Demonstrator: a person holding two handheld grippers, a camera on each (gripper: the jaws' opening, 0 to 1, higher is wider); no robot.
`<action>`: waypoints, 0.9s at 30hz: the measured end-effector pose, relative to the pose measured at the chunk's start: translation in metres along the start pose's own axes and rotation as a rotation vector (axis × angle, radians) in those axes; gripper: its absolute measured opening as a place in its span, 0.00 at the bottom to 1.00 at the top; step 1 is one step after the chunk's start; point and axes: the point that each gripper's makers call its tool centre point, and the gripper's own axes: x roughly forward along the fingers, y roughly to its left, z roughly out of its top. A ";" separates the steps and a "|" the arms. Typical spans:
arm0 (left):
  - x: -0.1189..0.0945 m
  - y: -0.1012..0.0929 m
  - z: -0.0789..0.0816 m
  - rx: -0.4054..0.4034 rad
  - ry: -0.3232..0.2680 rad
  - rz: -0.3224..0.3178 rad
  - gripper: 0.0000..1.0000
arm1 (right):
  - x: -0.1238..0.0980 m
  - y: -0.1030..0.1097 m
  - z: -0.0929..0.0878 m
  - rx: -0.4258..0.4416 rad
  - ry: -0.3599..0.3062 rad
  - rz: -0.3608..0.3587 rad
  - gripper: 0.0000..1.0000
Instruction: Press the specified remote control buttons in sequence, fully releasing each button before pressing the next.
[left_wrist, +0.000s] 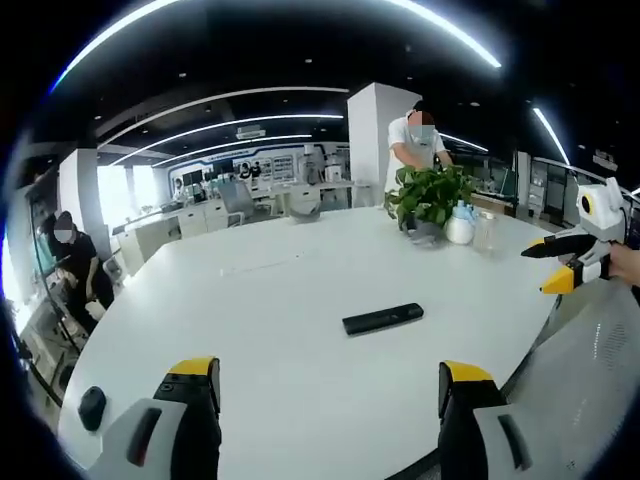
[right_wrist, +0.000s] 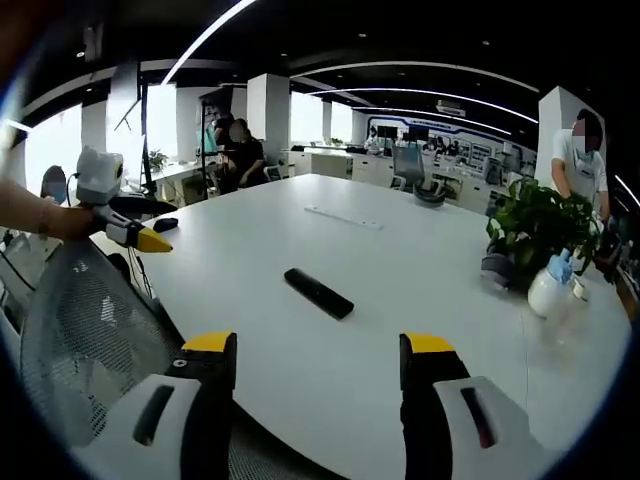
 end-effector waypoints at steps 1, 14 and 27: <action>0.000 0.000 0.000 0.000 0.000 0.000 0.94 | 0.000 0.000 0.000 0.000 0.000 0.000 0.68; 0.002 -0.001 0.000 0.005 0.006 -0.005 0.94 | 0.000 -0.002 0.000 -0.001 0.000 -0.002 0.68; 0.002 0.000 -0.001 0.002 0.006 -0.006 0.93 | 0.001 -0.001 -0.001 -0.003 0.006 -0.005 0.68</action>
